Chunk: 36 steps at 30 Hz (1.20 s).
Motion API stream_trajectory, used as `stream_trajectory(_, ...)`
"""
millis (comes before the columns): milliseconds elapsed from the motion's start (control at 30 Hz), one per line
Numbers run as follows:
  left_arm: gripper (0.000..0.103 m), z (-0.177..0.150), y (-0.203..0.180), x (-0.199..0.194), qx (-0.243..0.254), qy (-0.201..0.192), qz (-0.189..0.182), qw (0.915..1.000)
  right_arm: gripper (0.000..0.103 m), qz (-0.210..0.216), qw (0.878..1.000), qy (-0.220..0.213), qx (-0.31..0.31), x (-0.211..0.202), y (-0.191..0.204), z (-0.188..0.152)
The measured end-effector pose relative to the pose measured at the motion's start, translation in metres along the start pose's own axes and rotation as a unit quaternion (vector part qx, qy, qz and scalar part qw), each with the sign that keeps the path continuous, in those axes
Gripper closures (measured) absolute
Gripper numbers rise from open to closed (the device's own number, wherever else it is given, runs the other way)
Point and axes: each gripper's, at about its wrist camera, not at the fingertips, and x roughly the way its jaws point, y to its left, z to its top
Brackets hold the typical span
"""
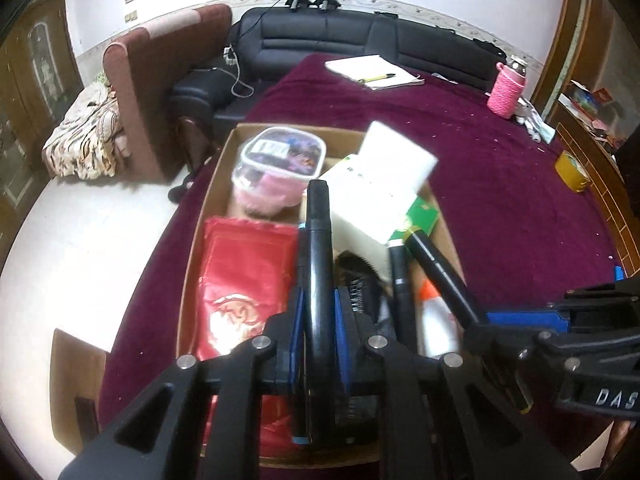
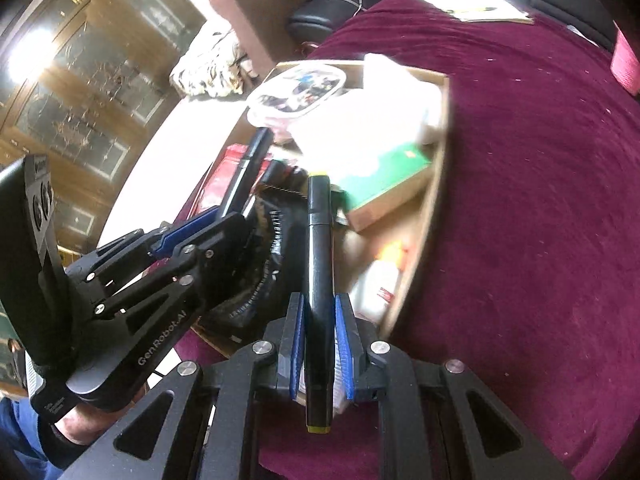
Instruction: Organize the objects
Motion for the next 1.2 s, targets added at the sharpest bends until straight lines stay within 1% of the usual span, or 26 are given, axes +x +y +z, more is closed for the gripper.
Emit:
stream_trajectory(267, 0.089, -0.001, 0.011, 0.014, -0.004, 0.016, -0.008, 0.9998, 0.085, -0.005, 1.000, 0.000, 0.000, 0.023, 0.007, 0.020)
stream_trajectory(333, 0.089, 0.000, 0.014, 0.016, -0.002, 0.017, -0.010, 0.9998, 0.085, -0.005, 1.000, -0.003, 0.001, 0.025, 0.011, 0.026)
stream_trajectory(467, 0.088, 0.003, 0.018, 0.020, -0.002, 0.017, -0.022, 0.9996, 0.085, -0.024, 1.000, -0.014, -0.009, 0.028, 0.020, 0.037)
stream_trajectory(633, 0.088, 0.007, 0.022, 0.024, -0.006, 0.017, -0.038, 0.9991, 0.085, -0.029, 0.999, -0.014, 0.002, 0.030, 0.019, 0.046)
stream_trajectory(767, 0.088, 0.007, 0.021, 0.027, -0.004, 0.014, -0.041, 0.9990, 0.085, -0.029, 0.999, -0.014, 0.012, 0.029, 0.016, 0.050)
stream_trajectory(833, 0.087, 0.007, 0.021, 0.026, -0.002, 0.012, -0.043, 0.9990, 0.083, -0.027, 0.999, -0.015, 0.014, 0.027, 0.015, 0.049)
stream_trajectory(933, 0.081, 0.006, 0.020, 0.025, -0.005, 0.013, -0.048, 0.9988, 0.075, -0.022, 0.999, -0.019, 0.019, 0.022, 0.014, 0.046)
stream_trajectory(1000, 0.075, 0.005, 0.018, 0.022, -0.004, 0.011, -0.044, 0.9990, 0.063, -0.021, 0.999, -0.027, 0.015, 0.015, 0.015, 0.044)
stream_trajectory(1033, 0.071, 0.005, 0.016, 0.020, -0.005, 0.009, -0.041, 0.9991, 0.060, -0.021, 0.999, -0.031, 0.013, 0.011, 0.014, 0.042)
stream_trajectory(1067, 0.068, 0.004, 0.015, 0.017, -0.006, 0.007, -0.037, 0.9993, 0.054, -0.021, 0.999, -0.036, 0.011, 0.005, 0.013, 0.038)
stream_trajectory(1100, 0.067, 0.003, 0.014, 0.015, -0.008, 0.005, -0.034, 0.9994, 0.049, -0.021, 0.999, -0.041, 0.010, 0.000, 0.012, 0.035)
stream_trajectory(1133, 0.065, 0.002, 0.012, 0.013, -0.010, 0.004, -0.032, 0.9994, 0.047, -0.021, 0.999, -0.045, 0.010, -0.005, 0.010, 0.031)
stream_trajectory(1200, 0.061, -0.001, 0.007, 0.009, -0.009, 0.001, -0.025, 0.9996, 0.038, -0.024, 0.998, -0.053, 0.010, -0.015, 0.005, 0.022)
